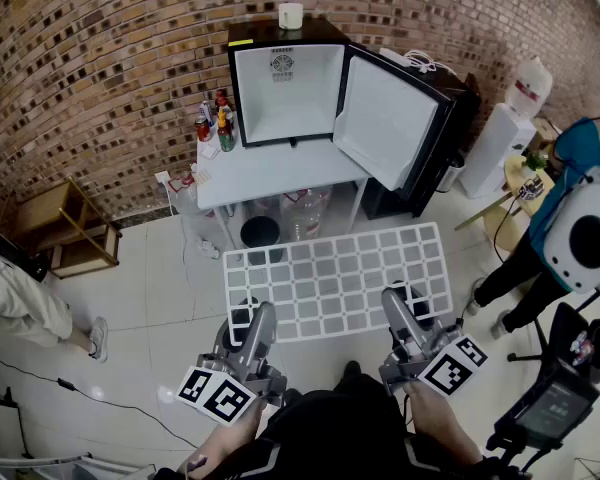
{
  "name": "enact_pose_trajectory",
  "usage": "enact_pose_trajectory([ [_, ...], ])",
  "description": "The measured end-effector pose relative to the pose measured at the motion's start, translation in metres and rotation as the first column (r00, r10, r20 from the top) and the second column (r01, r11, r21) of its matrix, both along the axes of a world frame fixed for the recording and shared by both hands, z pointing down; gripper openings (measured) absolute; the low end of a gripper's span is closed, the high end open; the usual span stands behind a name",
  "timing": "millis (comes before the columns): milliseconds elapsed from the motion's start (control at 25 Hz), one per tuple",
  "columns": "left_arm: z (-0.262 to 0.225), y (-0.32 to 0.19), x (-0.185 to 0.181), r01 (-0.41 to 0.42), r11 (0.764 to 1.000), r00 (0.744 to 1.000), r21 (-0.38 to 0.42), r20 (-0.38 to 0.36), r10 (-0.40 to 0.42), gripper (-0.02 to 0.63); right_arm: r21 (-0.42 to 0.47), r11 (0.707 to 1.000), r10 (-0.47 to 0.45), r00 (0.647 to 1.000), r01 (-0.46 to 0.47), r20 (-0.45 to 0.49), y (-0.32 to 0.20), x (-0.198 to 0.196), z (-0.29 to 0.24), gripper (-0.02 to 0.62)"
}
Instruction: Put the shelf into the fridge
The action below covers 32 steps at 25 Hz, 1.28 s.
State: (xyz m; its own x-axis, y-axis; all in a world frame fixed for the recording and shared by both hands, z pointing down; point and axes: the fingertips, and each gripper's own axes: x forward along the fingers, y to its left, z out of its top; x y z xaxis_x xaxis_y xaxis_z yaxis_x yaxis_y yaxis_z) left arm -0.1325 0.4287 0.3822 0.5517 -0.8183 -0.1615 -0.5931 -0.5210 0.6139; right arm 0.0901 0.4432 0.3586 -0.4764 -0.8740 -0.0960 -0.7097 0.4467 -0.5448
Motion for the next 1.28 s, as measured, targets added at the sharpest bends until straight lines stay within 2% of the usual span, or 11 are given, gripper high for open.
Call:
enact_pose_trajectory([
  [240, 0.004, -0.024, 0.005, 0.024, 1.0, 1.0, 0.001, 0.013, -0.024, 0.156, 0.005, 1.0, -0.027, 1.0, 0.027, 0.009, -0.03, 0.006, 0.007, 0.155],
  [400, 0.002, -0.046, 0.006, 0.077, 0.997, 0.996, -0.001, 0.036, -0.077, 0.156, 0.012, 0.997, -0.081, 0.996, 0.081, 0.032, -0.064, 0.007, 0.01, 0.155],
  [680, -0.02, -0.101, 0.026, 0.122, 0.992, 0.991, 0.029, 0.055, -0.123, 0.156, 0.076, 0.99, -0.124, 0.992, 0.12, 0.04, -0.127, 0.027, -0.007, 0.155],
  [840, -0.022, -0.136, 0.043, 0.136, 0.991, 0.987, 0.016, 0.08, -0.137, 0.156, 0.048, 0.989, -0.144, 0.987, 0.141, 0.07, -0.165, 0.045, -0.002, 0.155],
  [960, -0.017, -0.157, 0.052, 0.156, 0.988, 0.984, -0.01, 0.092, -0.155, 0.156, 0.013, 0.98, -0.199, 0.977, 0.199, 0.081, -0.19, 0.051, 0.007, 0.153],
  [1160, -0.016, -0.193, 0.071, 0.176, 0.984, 0.979, 0.0, 0.099, -0.175, 0.156, 0.027, 0.973, -0.232, 0.97, 0.231, 0.074, -0.23, 0.069, 0.007, 0.153],
  [1280, -0.014, -0.213, 0.085, 0.179, 0.984, 0.979, -0.011, 0.105, -0.177, 0.156, 0.005, 0.969, -0.246, 0.965, 0.246, 0.092, -0.249, 0.081, 0.011, 0.149],
])
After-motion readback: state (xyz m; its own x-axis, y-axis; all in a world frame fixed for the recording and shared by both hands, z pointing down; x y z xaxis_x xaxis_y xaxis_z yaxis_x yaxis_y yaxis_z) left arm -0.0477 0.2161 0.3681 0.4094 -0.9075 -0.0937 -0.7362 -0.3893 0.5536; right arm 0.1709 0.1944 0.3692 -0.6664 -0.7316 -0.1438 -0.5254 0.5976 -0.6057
